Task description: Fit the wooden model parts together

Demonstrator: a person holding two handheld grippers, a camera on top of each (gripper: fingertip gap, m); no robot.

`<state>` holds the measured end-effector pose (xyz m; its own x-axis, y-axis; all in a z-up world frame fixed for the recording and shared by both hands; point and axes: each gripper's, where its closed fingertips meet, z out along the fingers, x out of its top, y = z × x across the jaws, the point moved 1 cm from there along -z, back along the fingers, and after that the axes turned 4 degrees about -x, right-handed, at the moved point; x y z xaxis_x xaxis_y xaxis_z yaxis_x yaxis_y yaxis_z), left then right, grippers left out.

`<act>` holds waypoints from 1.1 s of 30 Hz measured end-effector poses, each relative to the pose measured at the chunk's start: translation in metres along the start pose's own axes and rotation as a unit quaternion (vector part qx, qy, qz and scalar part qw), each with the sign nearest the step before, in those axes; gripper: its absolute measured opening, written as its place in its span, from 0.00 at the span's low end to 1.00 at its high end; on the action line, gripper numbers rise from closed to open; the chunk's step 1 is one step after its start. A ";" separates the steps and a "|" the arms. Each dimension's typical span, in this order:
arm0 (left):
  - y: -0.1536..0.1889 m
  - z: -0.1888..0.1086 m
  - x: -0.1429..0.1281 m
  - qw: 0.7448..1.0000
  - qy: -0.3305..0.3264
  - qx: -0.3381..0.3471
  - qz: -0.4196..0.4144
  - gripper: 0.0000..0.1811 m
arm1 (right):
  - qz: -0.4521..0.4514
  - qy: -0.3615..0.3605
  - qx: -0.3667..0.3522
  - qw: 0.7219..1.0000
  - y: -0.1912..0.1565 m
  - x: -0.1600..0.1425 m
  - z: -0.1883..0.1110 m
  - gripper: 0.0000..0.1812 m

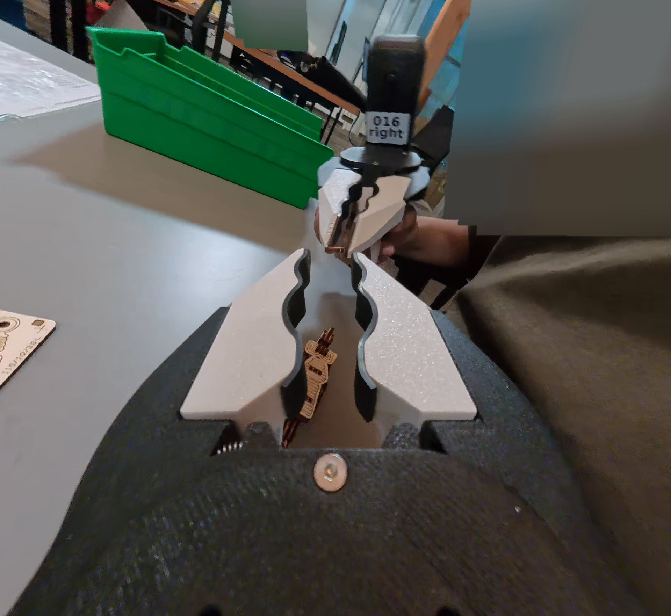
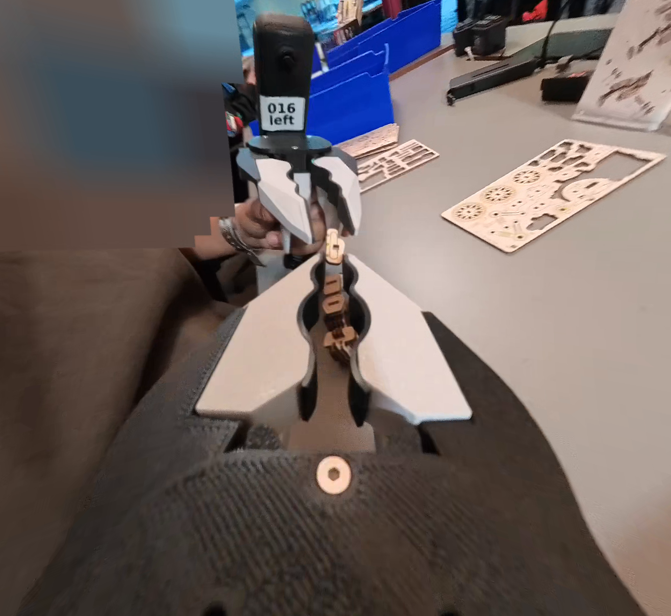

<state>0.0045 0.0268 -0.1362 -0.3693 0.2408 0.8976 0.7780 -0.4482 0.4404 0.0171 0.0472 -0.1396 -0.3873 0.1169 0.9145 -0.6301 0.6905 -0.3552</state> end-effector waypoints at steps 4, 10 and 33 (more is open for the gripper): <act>0.011 0.004 -0.003 0.999 -0.011 -0.022 0.028 0.10 | 0.081 -0.001 0.062 0.995 -0.005 -0.001 -0.001 0.04; 0.017 0.006 -0.003 0.998 -0.012 -0.025 0.051 0.03 | 0.145 0.000 0.128 0.981 -0.015 0.001 -0.002 0.04; 0.006 -0.017 -0.044 0.956 -0.133 0.223 0.136 0.30 | 0.228 -0.118 0.045 0.965 0.028 -0.045 -0.007 0.04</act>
<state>0.0165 -0.0013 -0.1727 -0.0258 0.4048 0.9140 0.9881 -0.1282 0.0847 0.0212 0.0659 -0.1889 -0.7747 0.2204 0.5926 -0.4095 0.5392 -0.7359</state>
